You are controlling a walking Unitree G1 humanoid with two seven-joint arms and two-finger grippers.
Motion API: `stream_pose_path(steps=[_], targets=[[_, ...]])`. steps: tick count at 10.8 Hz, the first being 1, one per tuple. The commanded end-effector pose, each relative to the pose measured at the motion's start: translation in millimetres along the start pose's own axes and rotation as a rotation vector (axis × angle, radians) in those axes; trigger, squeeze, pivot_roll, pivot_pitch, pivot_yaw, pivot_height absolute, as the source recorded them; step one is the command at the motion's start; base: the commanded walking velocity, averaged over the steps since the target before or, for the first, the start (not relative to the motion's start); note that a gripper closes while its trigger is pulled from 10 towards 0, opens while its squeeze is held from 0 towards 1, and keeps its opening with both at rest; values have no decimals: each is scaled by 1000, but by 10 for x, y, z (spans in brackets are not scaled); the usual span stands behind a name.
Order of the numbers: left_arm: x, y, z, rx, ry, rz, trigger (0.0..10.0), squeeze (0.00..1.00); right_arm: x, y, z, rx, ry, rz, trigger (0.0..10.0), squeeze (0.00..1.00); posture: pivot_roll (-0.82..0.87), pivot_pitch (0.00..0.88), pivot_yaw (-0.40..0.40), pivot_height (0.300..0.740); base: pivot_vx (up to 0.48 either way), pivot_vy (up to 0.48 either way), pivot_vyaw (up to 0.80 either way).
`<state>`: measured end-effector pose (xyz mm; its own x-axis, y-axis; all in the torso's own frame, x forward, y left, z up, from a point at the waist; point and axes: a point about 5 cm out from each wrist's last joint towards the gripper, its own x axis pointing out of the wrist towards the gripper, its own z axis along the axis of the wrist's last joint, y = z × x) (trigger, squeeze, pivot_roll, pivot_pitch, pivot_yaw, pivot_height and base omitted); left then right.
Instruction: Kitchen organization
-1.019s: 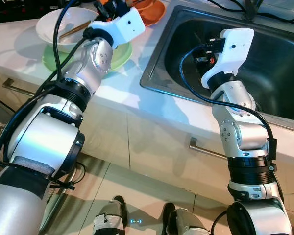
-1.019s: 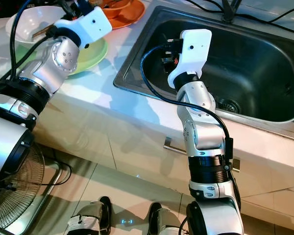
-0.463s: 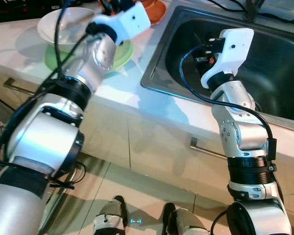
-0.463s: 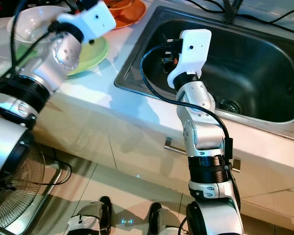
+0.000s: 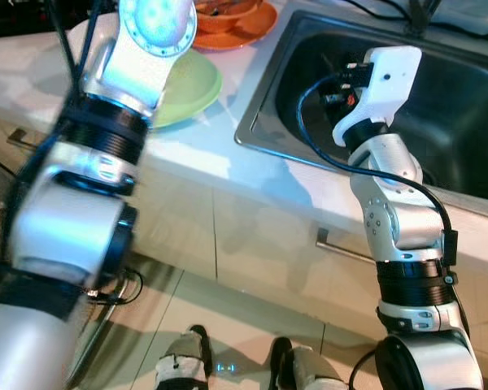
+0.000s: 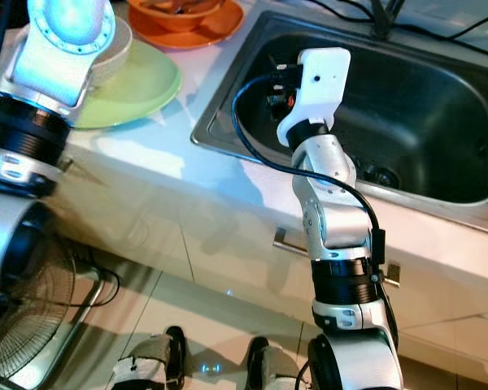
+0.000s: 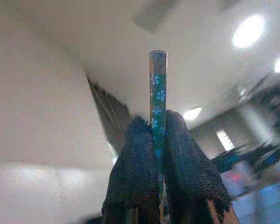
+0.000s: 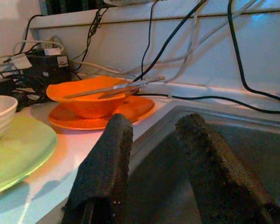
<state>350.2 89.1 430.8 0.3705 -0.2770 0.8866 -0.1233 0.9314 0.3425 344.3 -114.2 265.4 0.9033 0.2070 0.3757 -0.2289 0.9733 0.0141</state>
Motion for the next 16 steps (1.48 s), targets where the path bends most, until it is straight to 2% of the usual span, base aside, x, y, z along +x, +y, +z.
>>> stream_pose_path(steps=[1,2,3,4,5,8,10,12,13,16], targets=[[-11,-36,10,-236,39,5,10000,0,-35,-8,3,-23,-9,3,10000,43,99,195,-19,740,0,0,0],[-29,-66,-56,-366,85,16,10000,0,-40,6,6,-40,-11,16,10000,1000,97,195,-18,740,0,0,0],[-109,-11,-35,-554,106,60,10000,0,-49,32,24,-91,-20,46,10000,1000,94,200,-15,740,0,0,0],[-164,-22,-65,-616,127,53,10000,0,-52,51,37,-133,-26,70,10000,1000,91,206,-13,740,0,0,0],[-259,-61,-144,-712,170,30,10000,0,-61,96,58,-160,-37,111,10000,1000,90,209,-12,740,0,0,0],[-468,-227,-249,-853,276,-36,10000,0,-60,235,109,-193,-63,185,10000,1000,88,225,-6,740,0,0,0],[-524,-287,-209,-932,277,-53,10000,0,-67,305,111,-184,-68,206,10000,1000,84,222,-1,740,0,0,0],[-562,-340,-145,-971,299,-82,10000,0,-73,332,102,-186,-67,208,10000,1000,85,217,1,740,0,0,0],[-584,-394,-134,-989,321,-100,10000,0,-70,338,87,-192,-63,203,10000,0,87,213,2,740,0,0,0],[-693,-529,-123,-1018,379,-131,10000,0,-46,333,61,-184,-57,165,10000,0,96,207,0,740,0,0,0]])
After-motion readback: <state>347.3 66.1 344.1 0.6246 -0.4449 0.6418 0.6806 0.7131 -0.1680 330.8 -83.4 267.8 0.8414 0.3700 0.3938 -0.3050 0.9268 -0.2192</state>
